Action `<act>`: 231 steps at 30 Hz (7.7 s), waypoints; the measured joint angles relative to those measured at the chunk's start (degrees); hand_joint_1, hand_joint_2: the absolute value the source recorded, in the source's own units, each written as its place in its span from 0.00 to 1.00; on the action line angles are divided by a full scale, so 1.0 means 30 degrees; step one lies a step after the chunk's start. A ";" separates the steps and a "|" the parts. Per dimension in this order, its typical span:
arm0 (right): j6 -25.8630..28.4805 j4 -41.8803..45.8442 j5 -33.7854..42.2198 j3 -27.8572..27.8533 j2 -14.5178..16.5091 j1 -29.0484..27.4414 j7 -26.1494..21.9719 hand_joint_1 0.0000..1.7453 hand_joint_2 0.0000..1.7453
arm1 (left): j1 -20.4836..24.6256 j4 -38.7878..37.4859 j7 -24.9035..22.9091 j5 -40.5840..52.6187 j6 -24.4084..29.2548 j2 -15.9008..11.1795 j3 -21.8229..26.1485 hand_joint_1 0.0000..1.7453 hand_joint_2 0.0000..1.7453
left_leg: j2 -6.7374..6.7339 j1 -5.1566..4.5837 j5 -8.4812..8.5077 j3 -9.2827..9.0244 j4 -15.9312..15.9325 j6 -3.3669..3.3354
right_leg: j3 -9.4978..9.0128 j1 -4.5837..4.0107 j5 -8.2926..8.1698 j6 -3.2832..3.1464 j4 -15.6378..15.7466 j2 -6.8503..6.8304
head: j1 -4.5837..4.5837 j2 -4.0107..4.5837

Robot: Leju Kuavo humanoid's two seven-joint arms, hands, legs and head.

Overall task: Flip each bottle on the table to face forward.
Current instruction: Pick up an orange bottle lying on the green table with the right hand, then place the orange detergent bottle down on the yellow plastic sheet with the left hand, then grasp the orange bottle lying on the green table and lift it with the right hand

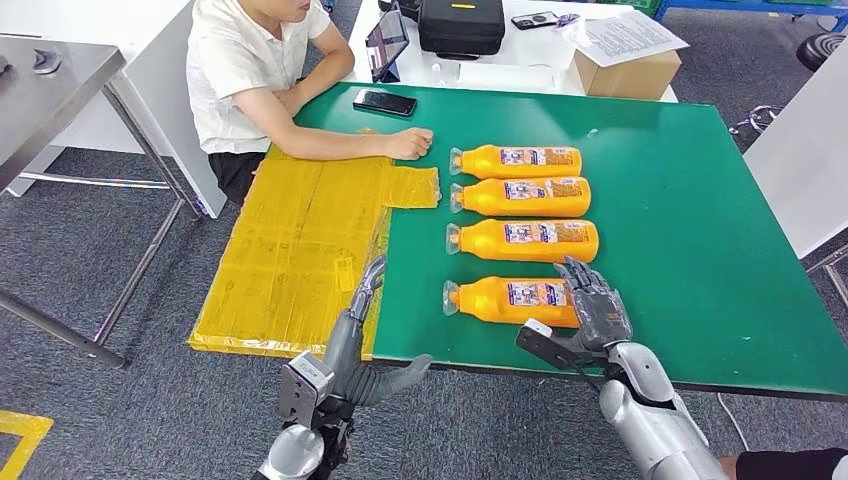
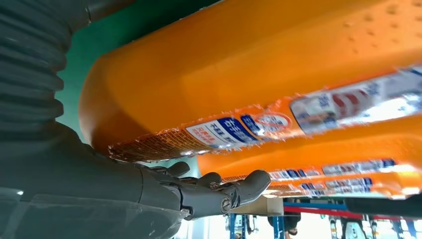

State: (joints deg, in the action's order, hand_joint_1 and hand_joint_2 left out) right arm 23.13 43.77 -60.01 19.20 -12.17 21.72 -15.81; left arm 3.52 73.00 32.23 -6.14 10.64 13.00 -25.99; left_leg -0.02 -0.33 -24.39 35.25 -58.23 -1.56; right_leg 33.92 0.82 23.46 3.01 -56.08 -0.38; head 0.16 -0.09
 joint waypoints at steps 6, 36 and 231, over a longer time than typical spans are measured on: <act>-0.1615 -0.0007 -0.2184 0.1509 -0.0554 0.0828 0.3517 1.00 1.00 | -0.0138 0.0348 -0.0284 0.0091 0.0253 0.0000 0.0069 0.00 1.00 | 0.0011 -0.0001 0.0018 -0.0057 0.0000 -0.0025 | -0.0063 0.0000 -0.0005 0.0006 0.0006 -0.0016 | 0.0000 0.0000; -0.6141 0.4713 0.8521 0.1311 -0.0817 -0.1964 -0.1631 1.00 1.00 | -0.0548 0.0678 -0.1787 -0.3259 0.0217 0.0405 0.1093 0.00 1.00 | -0.0067 0.0022 -0.0046 -0.0224 0.0005 0.0017 | -0.0180 -0.0018 -0.0003 0.0003 0.0009 0.0061 | 0.0004 0.0000; 0.5666 1.3407 1.5237 0.1503 0.5294 -0.7460 -0.8048 0.00 0.00 | 1.1616 -1.5400 -0.5708 1.1994 -0.3550 -0.1295 0.0570 0.00 1.00 | 0.0060 0.0013 0.0075 -0.0088 0.0016 0.0056 | -0.0079 -0.0005 -0.0037 -0.0061 -0.0040 -0.0056 | 0.0005 0.0000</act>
State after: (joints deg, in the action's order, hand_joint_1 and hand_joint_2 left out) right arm 40.13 84.00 -14.30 23.71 3.72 -0.66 -39.95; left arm 38.37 26.80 15.10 29.84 -0.01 9.12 -24.28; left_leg 0.16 -0.29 -24.16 34.99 -58.18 -1.39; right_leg 33.68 0.80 23.35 2.83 -56.20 -0.55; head 0.18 -0.09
